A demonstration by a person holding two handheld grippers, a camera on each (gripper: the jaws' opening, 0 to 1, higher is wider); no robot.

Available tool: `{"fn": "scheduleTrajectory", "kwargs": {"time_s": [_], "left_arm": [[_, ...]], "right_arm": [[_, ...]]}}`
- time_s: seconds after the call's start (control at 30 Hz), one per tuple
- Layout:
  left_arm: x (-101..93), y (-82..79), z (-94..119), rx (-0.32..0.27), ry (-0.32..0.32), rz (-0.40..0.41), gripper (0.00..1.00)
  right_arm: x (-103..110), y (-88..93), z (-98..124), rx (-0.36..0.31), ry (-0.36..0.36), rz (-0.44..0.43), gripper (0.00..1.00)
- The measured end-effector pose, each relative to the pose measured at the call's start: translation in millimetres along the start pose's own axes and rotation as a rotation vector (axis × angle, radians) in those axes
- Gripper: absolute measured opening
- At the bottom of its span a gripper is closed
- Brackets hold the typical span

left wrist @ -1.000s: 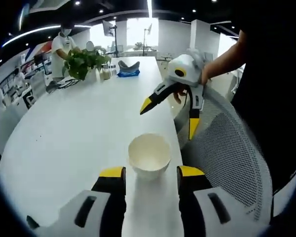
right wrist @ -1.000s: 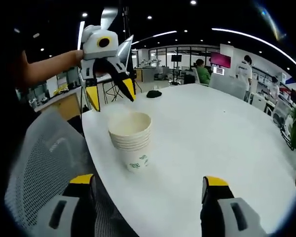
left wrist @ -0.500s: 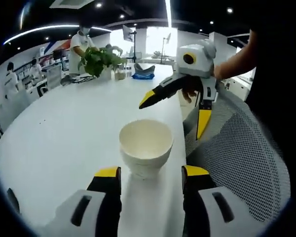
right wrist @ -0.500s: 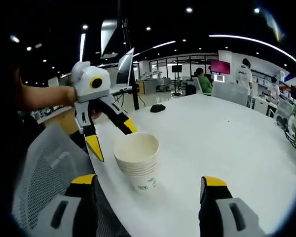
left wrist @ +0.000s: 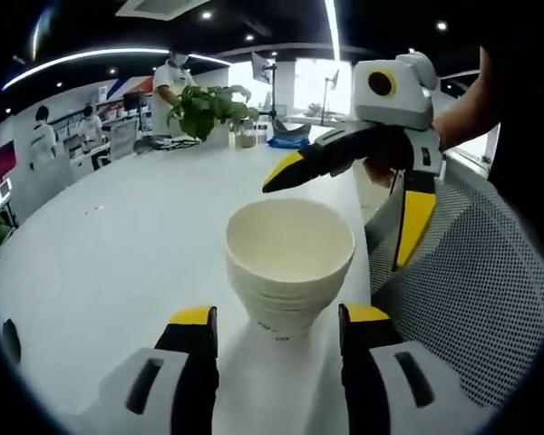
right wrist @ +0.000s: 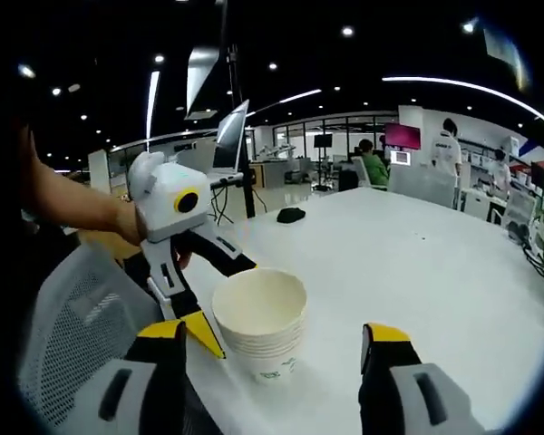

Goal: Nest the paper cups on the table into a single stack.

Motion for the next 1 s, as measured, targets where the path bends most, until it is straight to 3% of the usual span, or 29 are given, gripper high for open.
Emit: {"fn": "scheduleTrajectory", "kwargs": {"time_s": [0.43, 0.67, 1.0], "left_arm": [[-4.5, 3.8, -24, -0.020, -0.009, 0.027, 0.46], [-4.6, 1.3, -25, -0.035, -0.010, 0.032, 0.40], [2.3, -8.0, -18, -0.032, -0.039, -0.001, 0.40]], "right_arm": [[9, -6.5, -17, -0.001, 0.037, -0.009, 0.63], [9, -6.5, -22, 0.017, 0.044, -0.014, 0.46], [2, -17.2, -21, 0.002, 0.040, -0.014, 0.45]]}}
Point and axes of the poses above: the point that each gripper's makers call its tool centre point, and the gripper's own axes: z roughly backward along the fingers, x roughly to its left, y roughly out of its underside, the point moved 8 cm from there along z, roughly backward along the fingers, and after that the axes turned 15 degrees about x, right-handed, at the moved point
